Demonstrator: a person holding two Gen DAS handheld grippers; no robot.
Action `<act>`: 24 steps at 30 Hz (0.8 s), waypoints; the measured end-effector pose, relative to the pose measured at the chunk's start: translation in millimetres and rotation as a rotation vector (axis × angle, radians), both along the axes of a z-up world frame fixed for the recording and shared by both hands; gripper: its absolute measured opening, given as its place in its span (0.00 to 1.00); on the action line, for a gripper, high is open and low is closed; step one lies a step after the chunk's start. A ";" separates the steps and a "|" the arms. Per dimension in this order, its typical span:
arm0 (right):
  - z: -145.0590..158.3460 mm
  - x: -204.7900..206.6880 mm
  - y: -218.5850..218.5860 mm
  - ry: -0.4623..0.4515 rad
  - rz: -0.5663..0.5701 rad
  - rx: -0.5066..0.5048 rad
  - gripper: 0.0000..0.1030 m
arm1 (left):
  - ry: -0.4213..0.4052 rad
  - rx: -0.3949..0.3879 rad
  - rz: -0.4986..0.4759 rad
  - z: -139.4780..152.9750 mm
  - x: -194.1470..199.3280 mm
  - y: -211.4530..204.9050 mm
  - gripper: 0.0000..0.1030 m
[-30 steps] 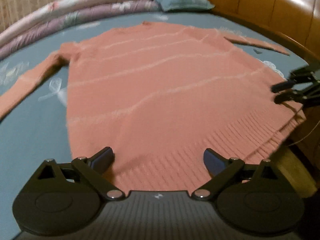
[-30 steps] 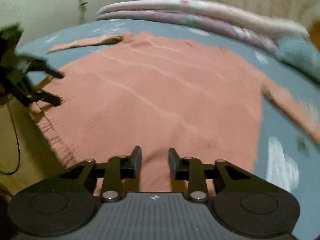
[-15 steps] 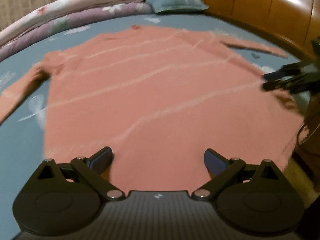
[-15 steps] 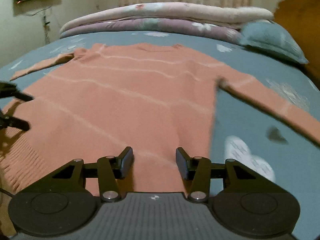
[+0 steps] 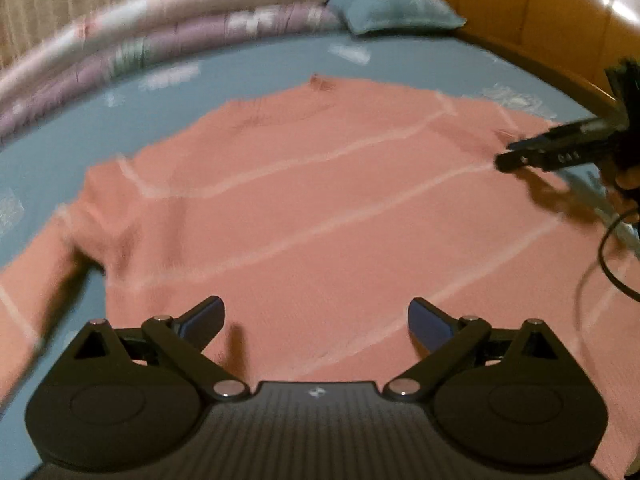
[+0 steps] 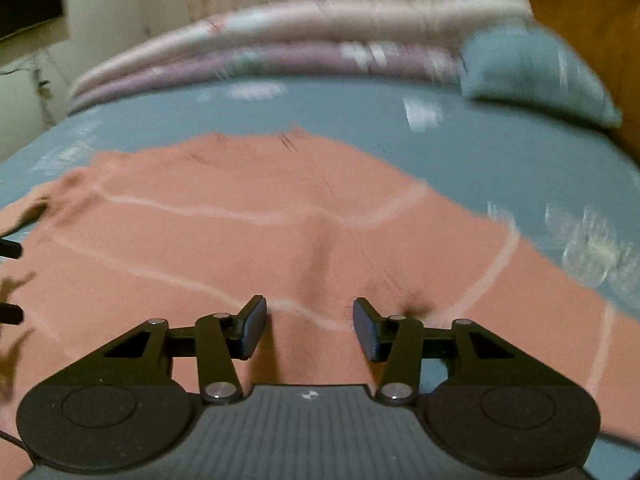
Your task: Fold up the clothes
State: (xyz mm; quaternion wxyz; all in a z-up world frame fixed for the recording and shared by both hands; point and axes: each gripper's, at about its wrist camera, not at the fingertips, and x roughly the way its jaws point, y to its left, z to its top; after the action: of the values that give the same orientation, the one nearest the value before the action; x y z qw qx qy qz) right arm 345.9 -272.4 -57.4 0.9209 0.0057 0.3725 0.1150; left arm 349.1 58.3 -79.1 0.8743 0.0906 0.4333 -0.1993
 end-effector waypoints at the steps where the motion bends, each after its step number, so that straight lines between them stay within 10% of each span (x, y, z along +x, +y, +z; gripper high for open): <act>1: -2.1 -4.5 -5.4 -0.018 0.028 -0.009 0.47 | 0.008 -0.002 0.012 -2.4 12.1 -0.7 0.95; 8: 20.1 -8.5 -10.4 0.049 0.025 -0.040 0.46 | 0.076 0.053 0.050 6.1 19.7 17.0 0.96; 14: 27.4 20.6 -30.4 0.060 -0.114 0.206 0.39 | 0.114 -0.097 0.017 9.3 44.3 12.8 0.96; 17: 2.6 39.7 -26.7 0.060 -0.151 0.075 0.20 | 0.085 -0.021 0.024 -1.0 57.4 5.2 0.96; 24: 22.6 35.0 7.3 0.028 -0.091 -0.219 0.25 | 0.042 0.083 0.059 2.9 69.4 5.9 0.95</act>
State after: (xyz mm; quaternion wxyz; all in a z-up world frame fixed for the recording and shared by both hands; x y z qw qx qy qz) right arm 380.9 -265.1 -34.8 0.9149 -0.0764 0.3951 0.0314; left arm 418.5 64.2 -76.2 0.8660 0.1096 0.4619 -0.1570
